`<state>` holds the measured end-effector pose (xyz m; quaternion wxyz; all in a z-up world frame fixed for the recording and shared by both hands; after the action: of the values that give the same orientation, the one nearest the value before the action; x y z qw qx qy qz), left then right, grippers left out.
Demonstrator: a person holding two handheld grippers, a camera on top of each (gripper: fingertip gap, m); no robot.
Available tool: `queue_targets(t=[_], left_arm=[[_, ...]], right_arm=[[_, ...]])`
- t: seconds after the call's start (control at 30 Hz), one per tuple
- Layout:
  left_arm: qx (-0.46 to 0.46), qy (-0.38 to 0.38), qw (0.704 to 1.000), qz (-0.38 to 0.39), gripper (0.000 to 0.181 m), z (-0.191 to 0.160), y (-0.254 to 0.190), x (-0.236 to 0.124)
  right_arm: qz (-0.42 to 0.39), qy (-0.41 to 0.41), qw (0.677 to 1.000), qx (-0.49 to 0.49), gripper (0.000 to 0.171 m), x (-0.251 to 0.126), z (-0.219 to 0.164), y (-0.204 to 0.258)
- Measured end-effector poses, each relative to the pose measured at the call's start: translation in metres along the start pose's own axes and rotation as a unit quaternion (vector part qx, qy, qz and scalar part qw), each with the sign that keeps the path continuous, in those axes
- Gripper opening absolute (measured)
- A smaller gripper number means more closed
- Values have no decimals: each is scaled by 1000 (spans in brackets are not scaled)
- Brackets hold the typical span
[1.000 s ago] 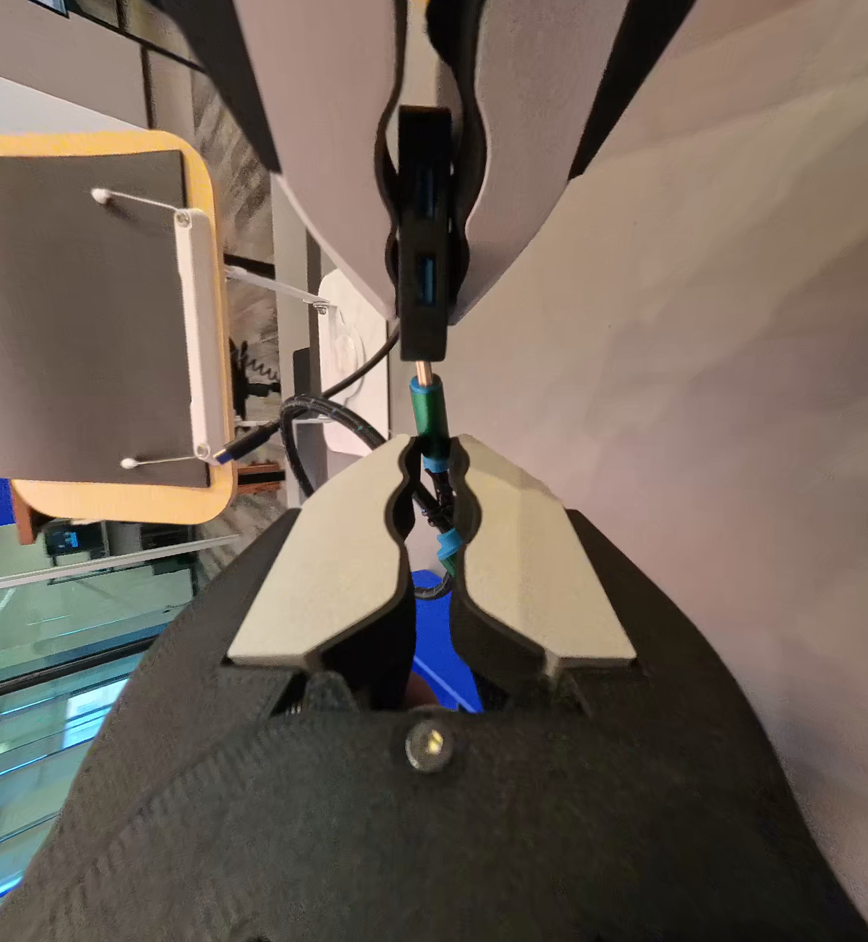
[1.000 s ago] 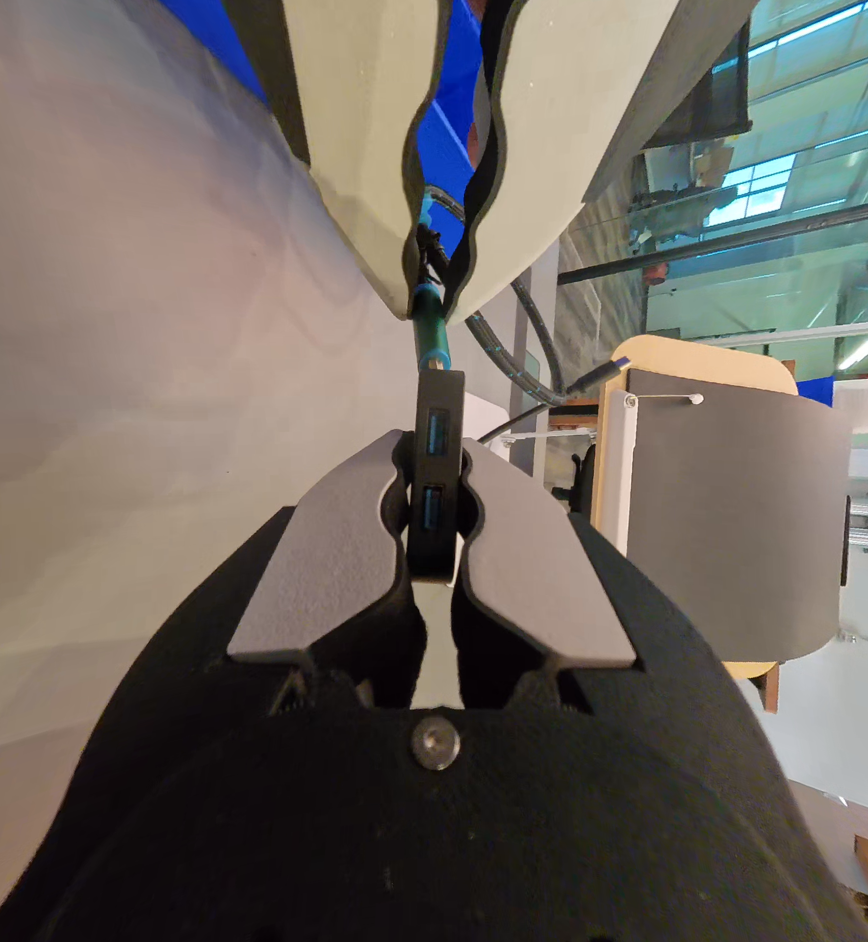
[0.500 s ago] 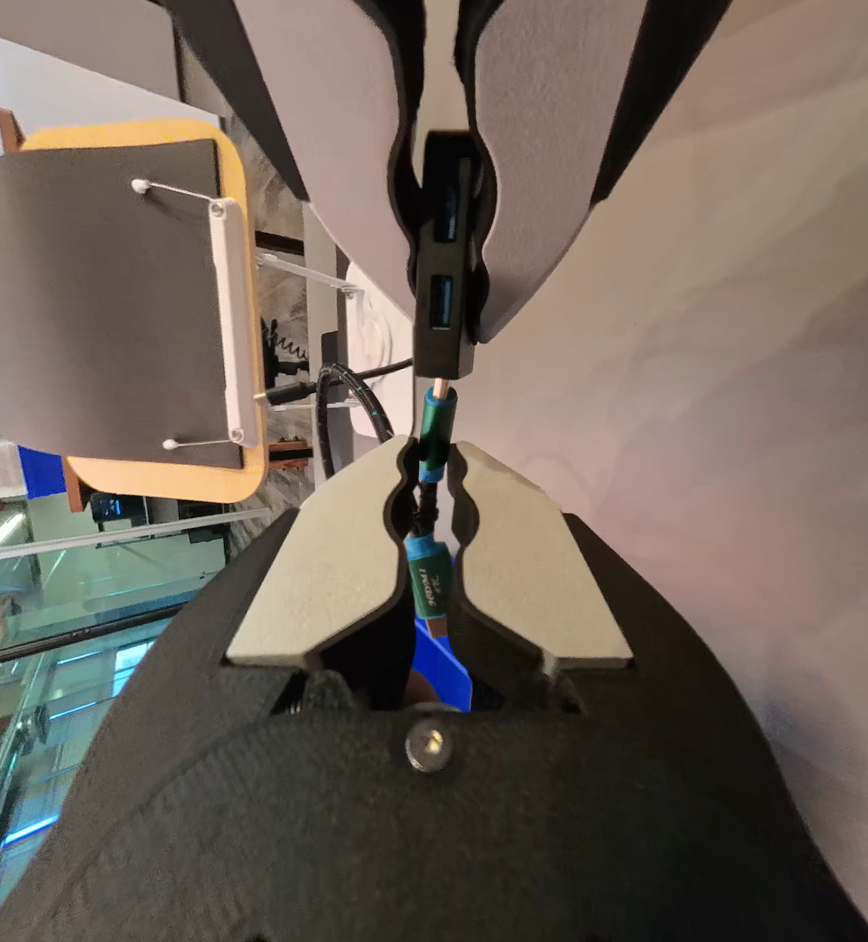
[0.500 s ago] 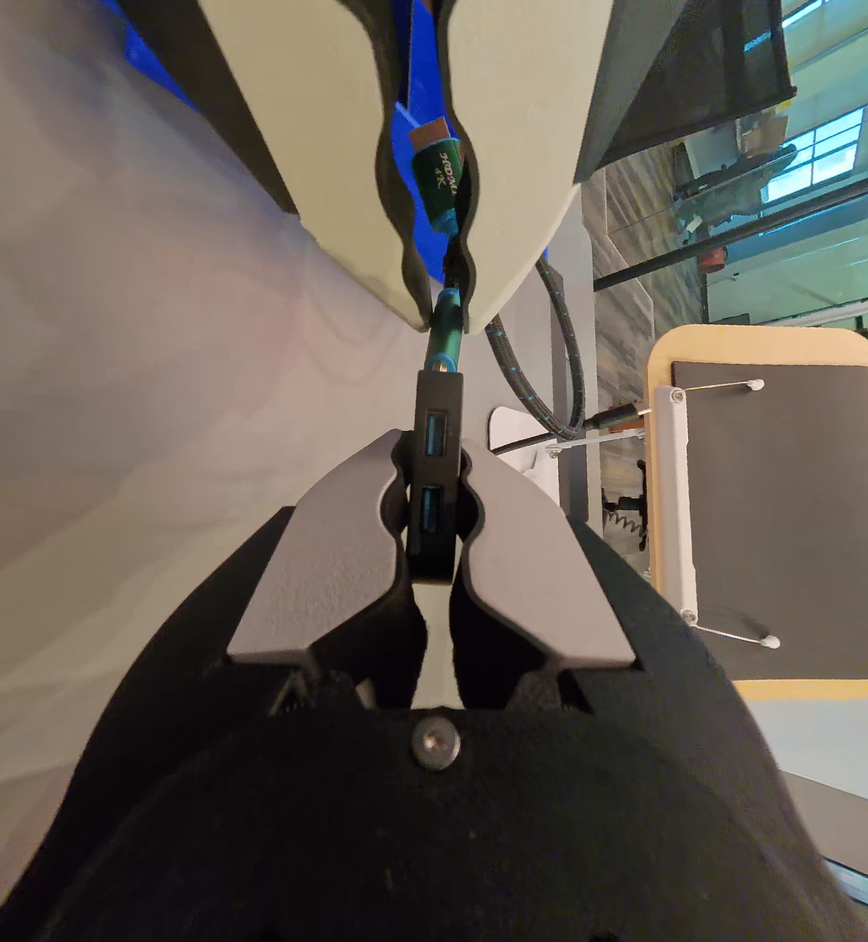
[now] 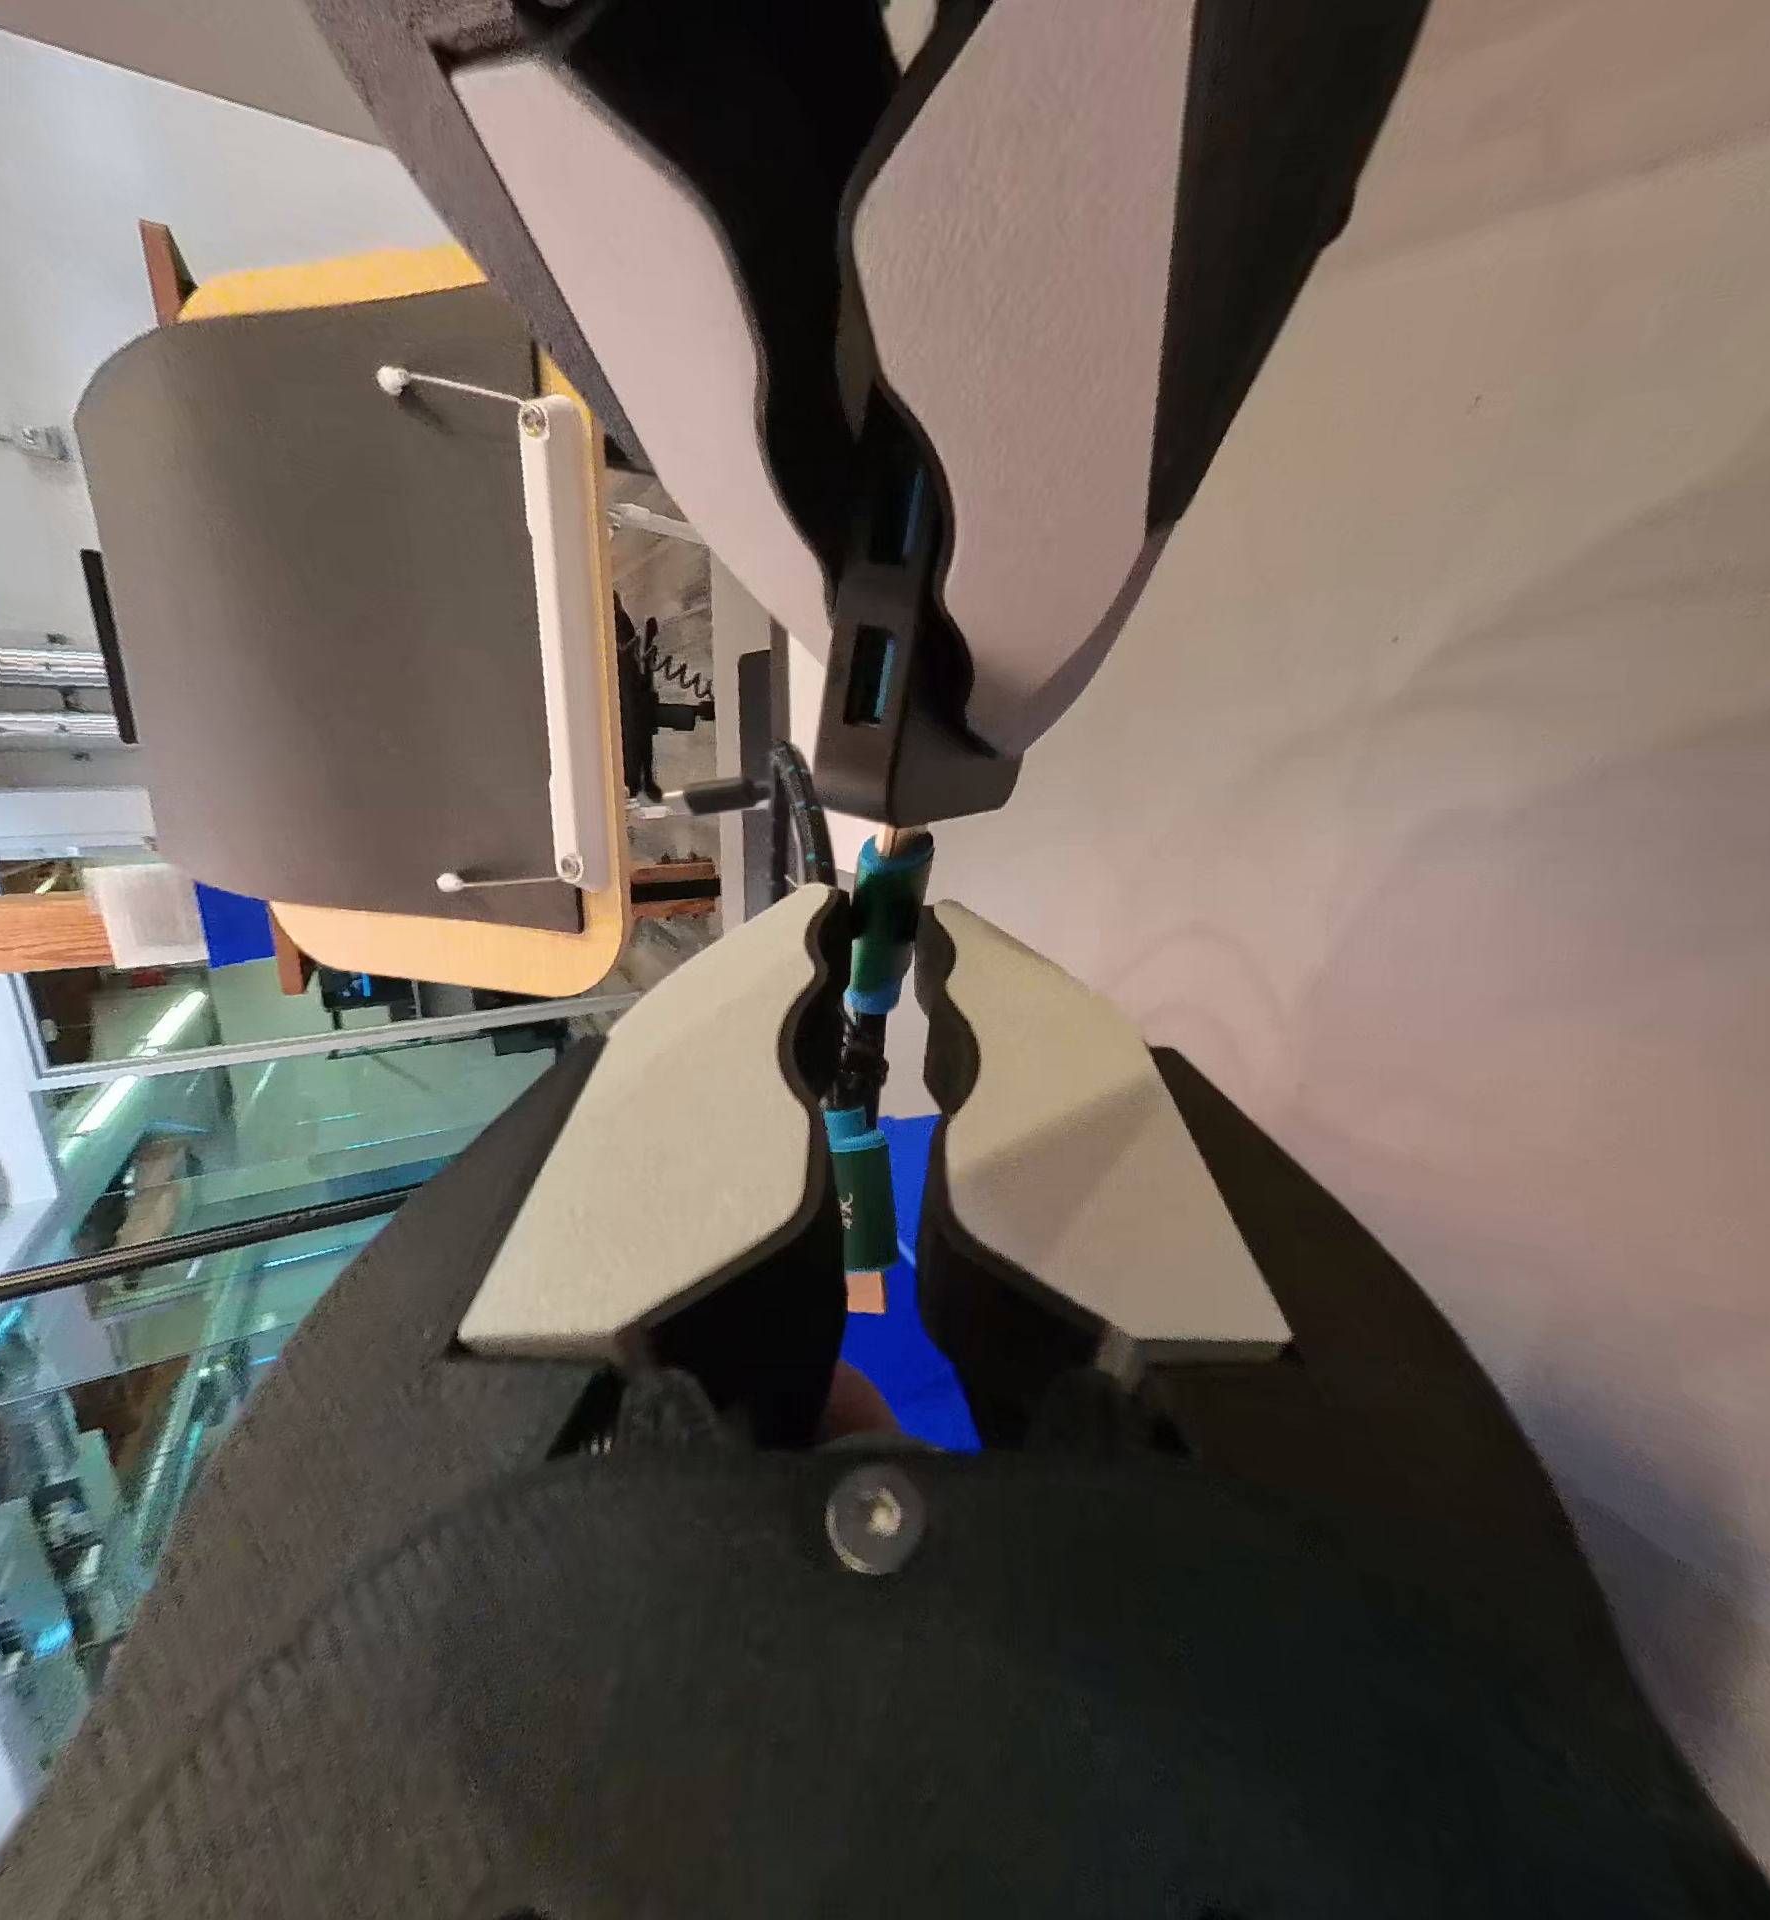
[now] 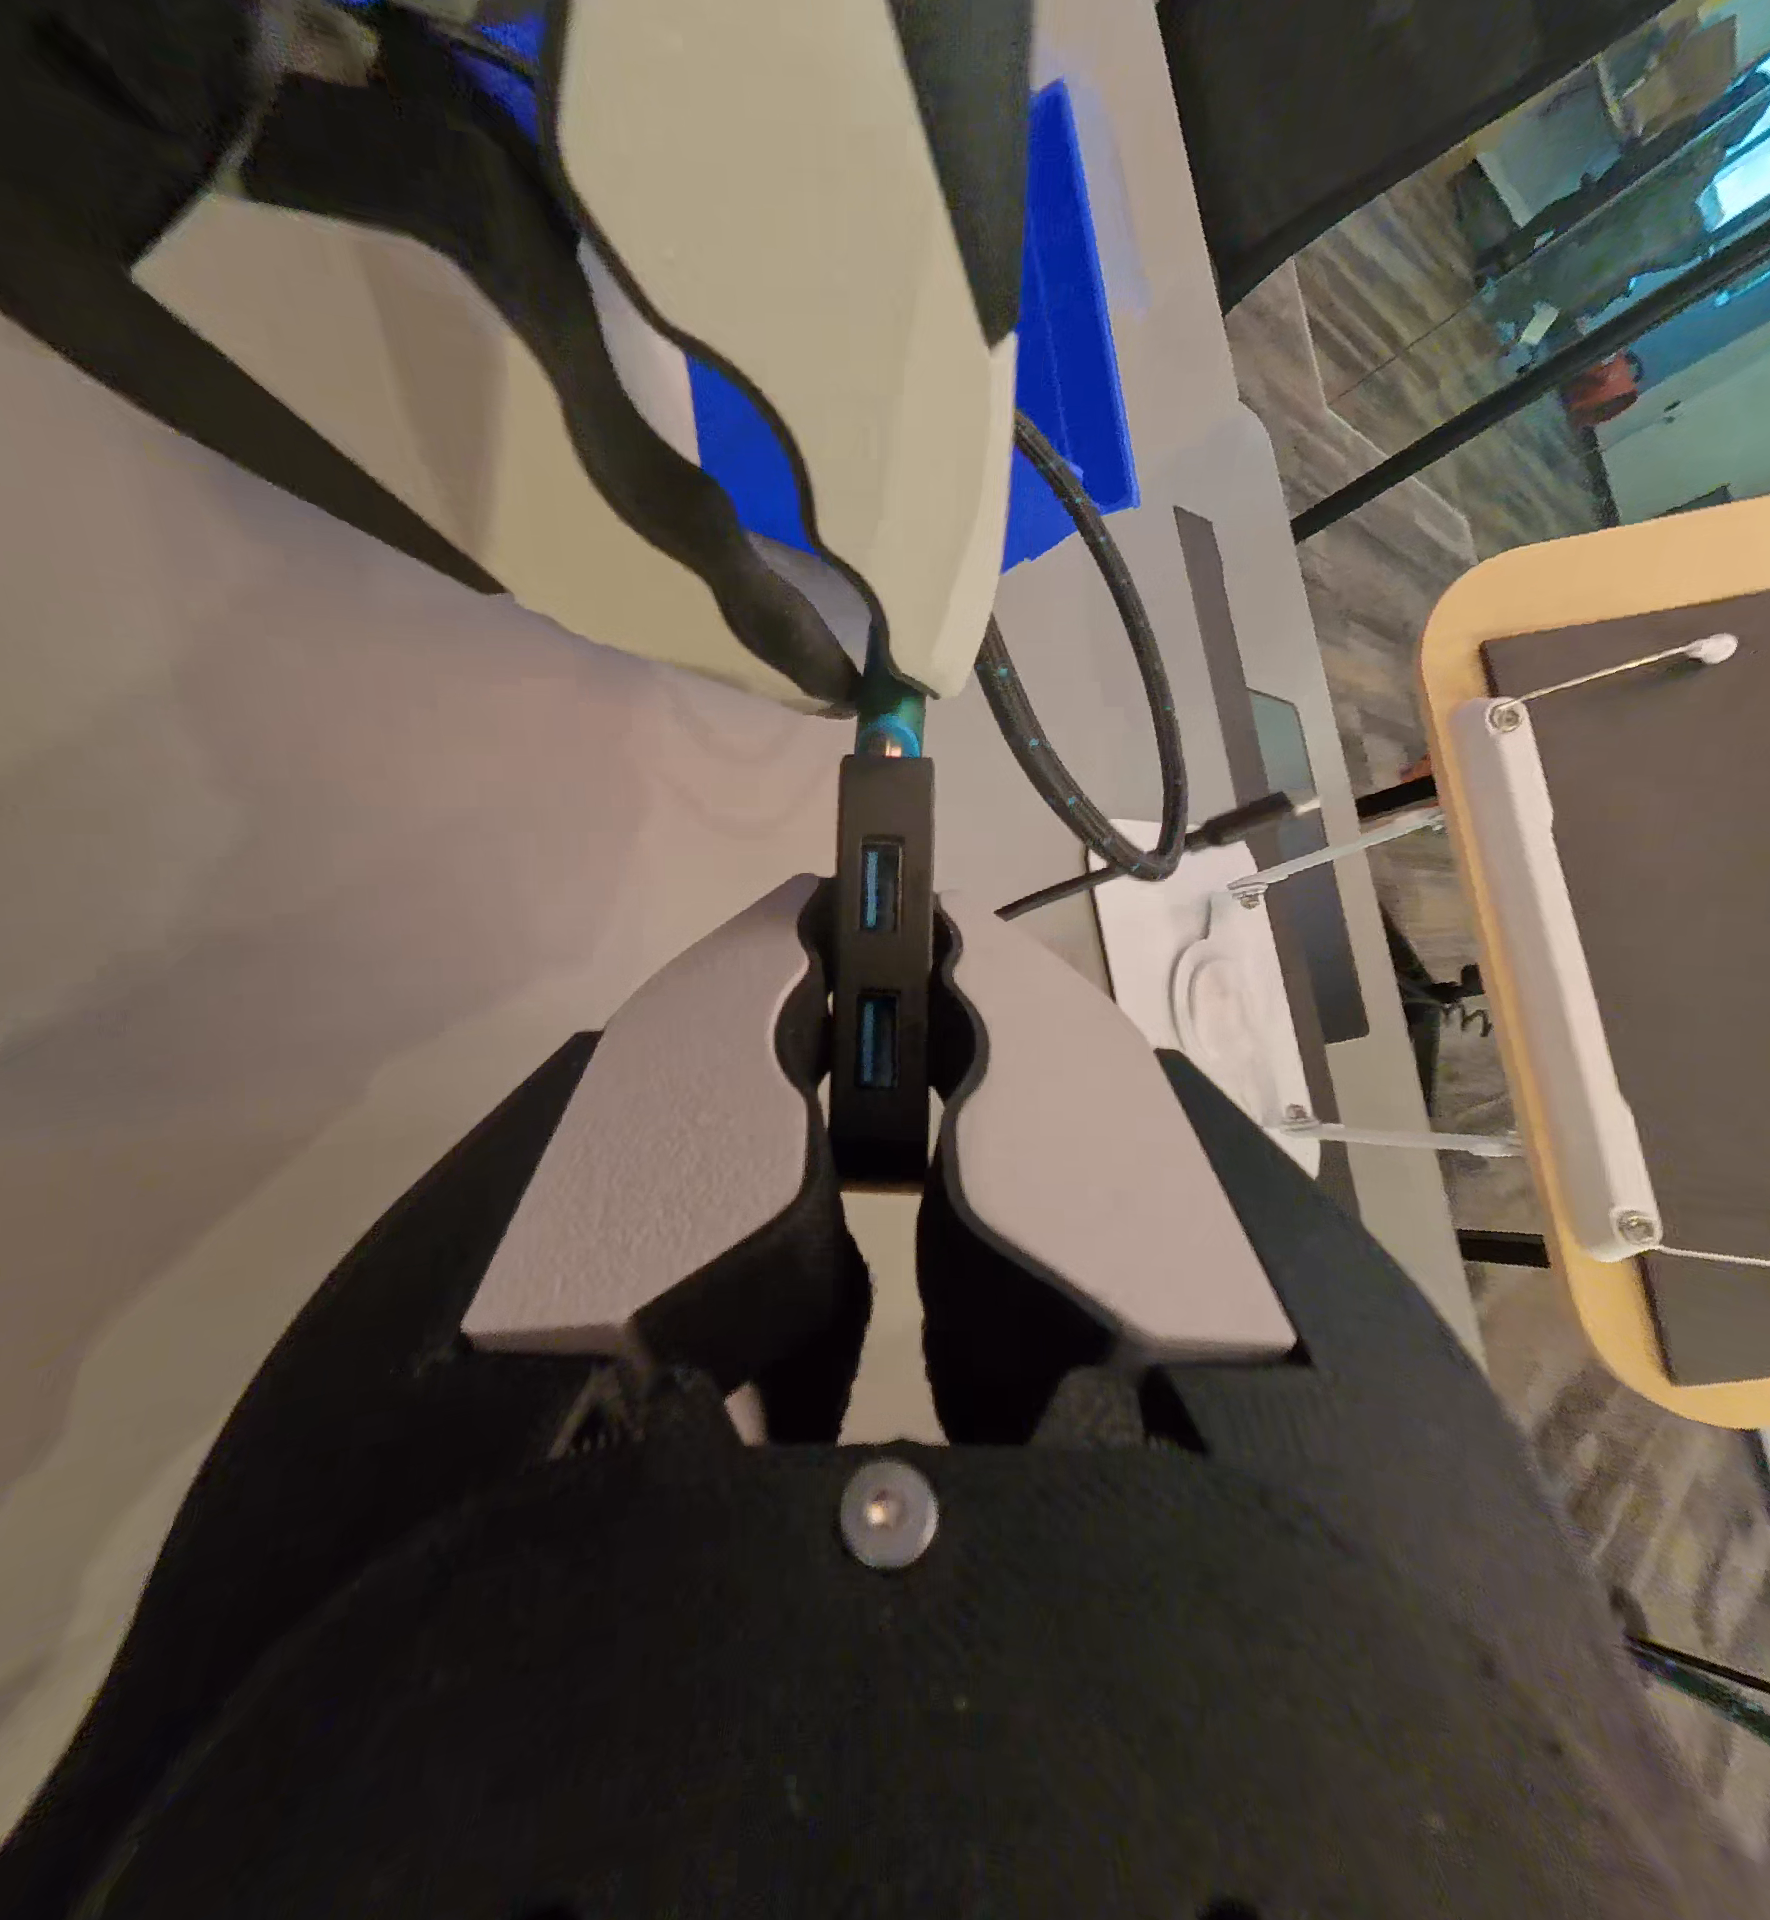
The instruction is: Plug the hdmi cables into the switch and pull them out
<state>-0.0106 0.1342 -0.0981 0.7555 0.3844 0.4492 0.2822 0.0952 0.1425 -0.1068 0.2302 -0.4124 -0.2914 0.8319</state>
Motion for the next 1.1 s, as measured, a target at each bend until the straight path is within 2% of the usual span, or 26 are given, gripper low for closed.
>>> queue_targets(t=[0.17,0.33,0.53,0.67,0.73,0.83,0.93,1.0,1.1], left_arm=[[-12,-11,1000,-3,10,1,1,-1],[-4,-1,1000,-7,10,2,-2,1],[4,-7,1000,-6,11,4,-3,0],[-5,-19,999,-33,12,0,0,1],[-17,-24,999,-29,16,-3,3,0],[-27,2,999,-41,30,-11,6,3],[-33,13,998,-46,27,-19,5,8],[-12,11,999,-36,14,-20,3,9],[15,17,1000,-19,11,-17,1,8]], right_arm=[[-5,-5,1000,23,12,-1,-3,-4],[-2,33,999,9,12,5,-3,0],[13,12,1000,24,12,5,-7,-1],[23,-12,999,36,12,7,-11,0],[21,-24,998,45,12,6,-11,-2],[15,-19,999,30,12,4,-10,-2],[16,-17,1000,17,12,5,-9,0],[12,-9,1000,8,12,5,-8,1],[9,-6,1000,5,12,3,-9,0]])
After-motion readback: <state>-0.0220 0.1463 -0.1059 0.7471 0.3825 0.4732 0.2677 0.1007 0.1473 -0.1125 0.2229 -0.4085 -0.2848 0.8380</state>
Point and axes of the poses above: each gripper's, where its closed fingertips meet, x out along the fingers, z out of its top, y = z × x across the jaws, the point moved 8 cm from there along -x, back along the fingers, and after that the axes turned 9 degrees about -x, right-handed, at the moved point
